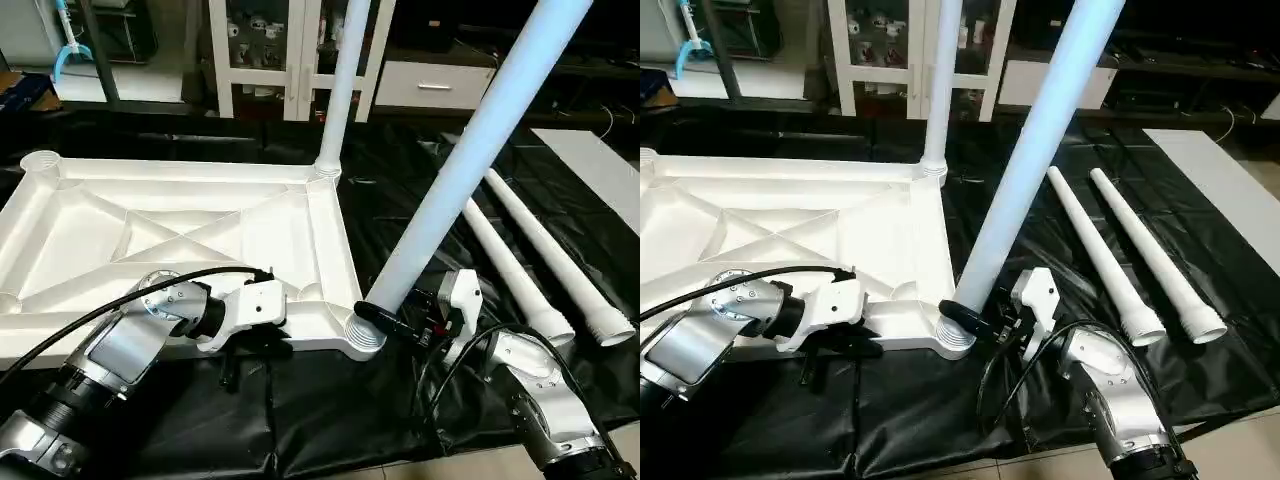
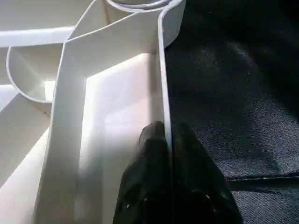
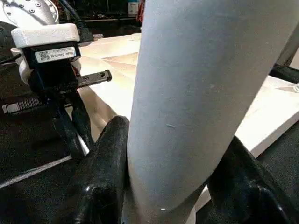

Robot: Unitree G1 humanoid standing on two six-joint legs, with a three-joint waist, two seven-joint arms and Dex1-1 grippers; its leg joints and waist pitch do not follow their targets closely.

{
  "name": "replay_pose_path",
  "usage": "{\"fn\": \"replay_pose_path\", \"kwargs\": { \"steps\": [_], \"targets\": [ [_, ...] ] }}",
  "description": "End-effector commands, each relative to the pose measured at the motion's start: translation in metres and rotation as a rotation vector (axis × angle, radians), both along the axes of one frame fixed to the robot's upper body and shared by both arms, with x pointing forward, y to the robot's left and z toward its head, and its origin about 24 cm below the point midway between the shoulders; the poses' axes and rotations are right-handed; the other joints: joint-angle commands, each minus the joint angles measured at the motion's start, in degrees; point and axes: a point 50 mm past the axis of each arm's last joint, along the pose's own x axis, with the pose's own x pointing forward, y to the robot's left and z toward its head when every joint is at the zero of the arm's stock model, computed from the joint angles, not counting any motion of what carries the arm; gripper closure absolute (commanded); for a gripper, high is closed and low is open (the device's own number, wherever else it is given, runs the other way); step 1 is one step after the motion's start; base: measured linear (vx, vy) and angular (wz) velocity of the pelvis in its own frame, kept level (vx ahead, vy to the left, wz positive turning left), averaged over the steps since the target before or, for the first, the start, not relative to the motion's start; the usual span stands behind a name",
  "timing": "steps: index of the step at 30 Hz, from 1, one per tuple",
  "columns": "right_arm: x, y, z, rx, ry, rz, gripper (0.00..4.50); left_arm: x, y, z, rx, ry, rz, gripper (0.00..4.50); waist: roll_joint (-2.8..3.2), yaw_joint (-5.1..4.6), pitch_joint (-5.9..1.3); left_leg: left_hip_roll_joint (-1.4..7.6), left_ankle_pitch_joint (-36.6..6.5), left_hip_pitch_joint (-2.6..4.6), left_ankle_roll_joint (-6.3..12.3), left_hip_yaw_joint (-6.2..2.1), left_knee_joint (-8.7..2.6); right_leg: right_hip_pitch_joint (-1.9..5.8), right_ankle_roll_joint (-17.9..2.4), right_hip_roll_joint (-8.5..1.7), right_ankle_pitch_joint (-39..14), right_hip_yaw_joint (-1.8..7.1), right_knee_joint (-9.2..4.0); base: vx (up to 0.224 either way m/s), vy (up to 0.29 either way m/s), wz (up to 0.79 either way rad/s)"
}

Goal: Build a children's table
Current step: Insert table leg to table base

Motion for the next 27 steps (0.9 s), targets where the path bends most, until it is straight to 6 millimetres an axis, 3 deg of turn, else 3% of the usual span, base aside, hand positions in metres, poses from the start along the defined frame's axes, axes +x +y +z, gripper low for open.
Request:
{"fn": "replay_pose_path", "kwargs": {
  "steps": [1,4,6,8,9,10,11,12,13,14,15,16,17,18,19,20,21,22,23,25,27],
  "targets": [
    [-0.014,-0.024,-0.055,-0.255,0.216,-0.131,2.64,-0.001,-0.007,-0.003,-0.01,0.004,-0.001,4.5,0.29,-0.53,-0.12,5.01,-29.55,1.38,-1.71,-3.61,-5.24,-2.12,-4.44,-5.48,-39.21,3.04,-6.19,0.0,0.0,0.0],
    [-0.008,-0.025,-0.053,-0.247,0.201,-0.197,2.64,0.001,-0.009,-0.001,-0.028,-0.014,0.036,4.5,0.33,-0.85,0.05,4.93,-31.35,1.36,-2.14,-4.02,-5.4,-2.04,-3.64,-5.52,-41.94,2.6,-6.52,0.0,0.0,0.0],
    [0.003,-0.032,-0.049,-0.224,0.184,-0.358,2.63,0.008,-0.016,0.005,-0.087,-0.041,0.139,4.5,0.36,-1.07,0.31,4.84,-33.16,1.51,-2.83,-4.19,-5.55,-2.23,-3.22,-5.4,-43.07,2.24,-6.83,0.0,0.0,0.0],
    [0.007,-0.035,-0.049,-0.215,0.185,-0.434,2.63,0.011,-0.019,0.008,-0.121,-0.045,0.182,4.5,0.77,-1.51,0.68,4.67,-38.19,2.32,-4.09,-4.47,-5.64,-2.4,-3.27,-4.91,-42.04,1.06,-7.04,-0.06,0.028,-0.07],
    [0.01,-0.039,-0.049,-0.216,0.189,-0.494,2.63,0.013,-0.023,0.011,-0.148,-0.046,0.214,4.5,0.83,-1.59,0.77,4.79,-39.31,2.29,-4.28,-4.54,-5.97,-2.1,-3.48,-4.69,-40.2,0.66,-6.89,-0.078,0.045,-0.06],
    [0.01,-0.039,-0.049,-0.216,0.189,-0.494,2.62,0.013,-0.023,0.011,-0.148,-0.046,0.214,4.5,1.21,-1.8,0.91,5.02,-41.82,1.85,-4.63,-4.7,-7.11,-1.1,-4.06,-4.16,-35.4,-0.32,-6.18,-0.09,0.06,-0.08],
    [0.015,-0.045,-0.052,-0.238,0.2,-0.617,2.62,0.018,-0.031,0.017,-0.191,-0.044,0.283,4.5,1.47,-1.83,0.85,5.22,-42.75,1.52,-4.99,-4.53,-7.86,-0.47,-4.59,-3.79,-31.94,-0.76,-5.38,-0.09,0.06,-0.08],
    [0.019,-0.05,-0.054,-0.253,0.207,-0.721,2.62,0.021,-0.038,0.02,-0.216,-0.042,0.337,4.5,1.97,-1.78,0.96,5.58,-44.36,0.39,-5.63,-3.65,-10.06,1.05,-5.68,-2.91,-24.4,-2.08,-3.09,-0.093,0.066,-0.07],
    [0.021,-0.05,-0.054,-0.255,0.207,-0.743,2.61,0.022,-0.039,0.021,-0.221,-0.042,0.348,4.5,2.19,-0.64,1.16,6.19,-45.12,-1.51,-5.98,-1.8,-13.28,2.83,-6.03,-1.95,-17.44,-2.85,1.56,-0.135,0.038,0.06],
    [0.025,-0.051,-0.054,-0.279,0.201,-0.803,2.6,0.024,-0.045,0.024,-0.231,-0.051,0.393,4.5,2.04,1.19,0.79,5.74,-43.36,-1.97,-7.06,1.22,-15.04,3.32,-5.39,-1.44,-16.03,-2.79,4.61,-0.136,0.015,0.16],
    [0.026,-0.05,-0.054,-0.295,0.196,-0.813,2.6,0.025,-0.048,0.025,-0.232,-0.056,0.413,4.5,-0.03,0.41,0.18,4.87,-37.04,-0.12,-6.55,1.66,-12.16,1.53,-4.45,-2.72,-20.89,-0.91,2.01,-0.088,-0.017,0.19],
    [0.026,-0.05,-0.054,-0.295,0.196,-0.813,2.59,0.025,-0.048,0.025,-0.232,-0.056,0.413,4.5,-2.72,-0.02,0.5,1.57,-17.78,5.84,-2.04,-0.83,2.73,-5.86,-1.39,-10.15,-48.97,2.0,-10.21,0.0,0.0,0.0],
    [0.028,-0.05,-0.055,-0.317,0.193,-0.85,2.58,0.026,-0.049,0.026,-0.237,-0.061,0.438,4.5,-1.36,0.49,0.25,0.58,-5.37,2.5,0.87,-3.63,2.82,-2.73,-1.82,-11.02,-49.61,4.99,-9.02,0.0,0.0,0.0],
    [0.033,-0.05,-0.056,-0.363,0.188,-0.948,2.57,0.03,-0.059,0.033,-0.274,-0.086,0.512,4.5,-0.86,0.56,1.09,0.8,1.88,-3.05,0.75,-6.17,0.75,3.0,-4.16,-10.71,-41.87,3.26,-6.06,0.087,0.02,-0.31],
    [0.034,-0.05,-0.056,-0.364,0.195,-0.979,2.57,0.032,-0.063,0.035,-0.289,-0.093,0.533,4.5,0.18,0.28,0.96,3.01,-8.36,-0.26,-1.5,-5.28,-3.83,-0.06,-5.94,-5.17,-31.22,0.41,-4.38,0.002,0.065,-0.15],
    [0.036,-0.05,-0.058,-0.361,0.221,-1.068,2.57,0.035,-0.072,0.04,-0.328,-0.102,0.577,4.5,1.02,-0.75,0.68,4.1,-21.41,2.39,-3.73,-4.48,-4.2,-2.01,-8.35,-3.16,-19.21,0.27,-3.16,-0.054,0.066,-0.05],
    [0.037,-0.05,-0.06,-0.383,0.222,-1.125,2.56,0.036,-0.08,0.044,-0.358,-0.105,0.601,4.5,0.52,-1.72,1.02,3.94,-26.24,1.63,-3.56,-4.43,-4.92,-1.55,-8.55,-2.79,-17.51,0.09,-2.99,-0.099,0.029,0.24],
    [0.037,-0.051,-0.06,-0.397,0.217,-1.148,2.56,0.037,-0.082,0.044,-0.37,-0.105,0.61,4.5,1.38,-1.68,0.78,3.79,-31.29,2.43,-3.69,-4.04,-5.07,-1.76,-8.5,-3.19,-18.29,0.4,-3.66,-0.093,0.027,0.19],
    [0.038,-0.051,-0.06,-0.411,0.206,-1.163,2.56,0.037,-0.084,0.045,-0.377,-0.103,0.615,4.5,1.16,-2.13,0.75,3.43,-32.97,2.28,-2.98,-4.01,-5.09,-1.45,-7.43,-3.34,-19.28,0.24,-4.25,0.0,0.0,0.0],
    [0.04,-0.051,-0.056,-0.44,0.151,-1.208,2.55,0.041,-0.087,0.047,-0.386,-0.126,0.636,4.5,0.57,-2.24,0.52,3.24,-30.21,1.33,-1.65,-3.77,-5.21,-0.88,-5.73,-3.91,-19.35,0.84,-4.47,-0.024,0.06,0.05],
    [0.043,-0.049,-0.053,-0.438,0.111,-1.226,2.54,0.043,-0.086,0.049,-0.368,-0.155,0.655,4.5,0.55,-2.1,0.09,3.25,-25.08,0.66,-0.17,-3.44,-5.03,-0.56,-5.66,-4.27,-16.44,1.56,-4.2,0.0,0.04,0.01]
  ]
}}
